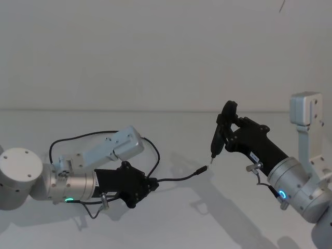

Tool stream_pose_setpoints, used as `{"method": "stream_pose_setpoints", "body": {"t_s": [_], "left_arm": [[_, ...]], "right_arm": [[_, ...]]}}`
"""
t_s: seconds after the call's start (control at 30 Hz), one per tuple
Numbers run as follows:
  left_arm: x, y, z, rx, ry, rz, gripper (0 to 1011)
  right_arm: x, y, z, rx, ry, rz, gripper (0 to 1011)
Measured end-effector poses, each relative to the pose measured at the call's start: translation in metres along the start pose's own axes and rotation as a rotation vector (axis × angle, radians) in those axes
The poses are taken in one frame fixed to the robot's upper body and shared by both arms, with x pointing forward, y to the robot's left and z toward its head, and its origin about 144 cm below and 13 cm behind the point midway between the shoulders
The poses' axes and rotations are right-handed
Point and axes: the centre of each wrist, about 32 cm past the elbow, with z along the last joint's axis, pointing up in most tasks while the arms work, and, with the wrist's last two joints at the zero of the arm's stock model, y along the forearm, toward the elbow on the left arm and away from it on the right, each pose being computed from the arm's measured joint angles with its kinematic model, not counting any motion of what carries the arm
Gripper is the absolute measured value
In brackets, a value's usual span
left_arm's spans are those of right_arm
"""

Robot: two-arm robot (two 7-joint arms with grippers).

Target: Pick up the data cable with the one hand.

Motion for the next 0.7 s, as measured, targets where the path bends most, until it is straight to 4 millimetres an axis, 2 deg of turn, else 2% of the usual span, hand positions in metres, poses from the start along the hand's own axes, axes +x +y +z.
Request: {"method": "stream_pose_setpoints", "body": {"t_s": [0.7], "left_arm": [[0.000,0.001,0.000,0.000,-0.002,0.000,42]], "right_arm": [[0.009,0.013,-0.008,-0.030,0.029,0.007,279]]}}
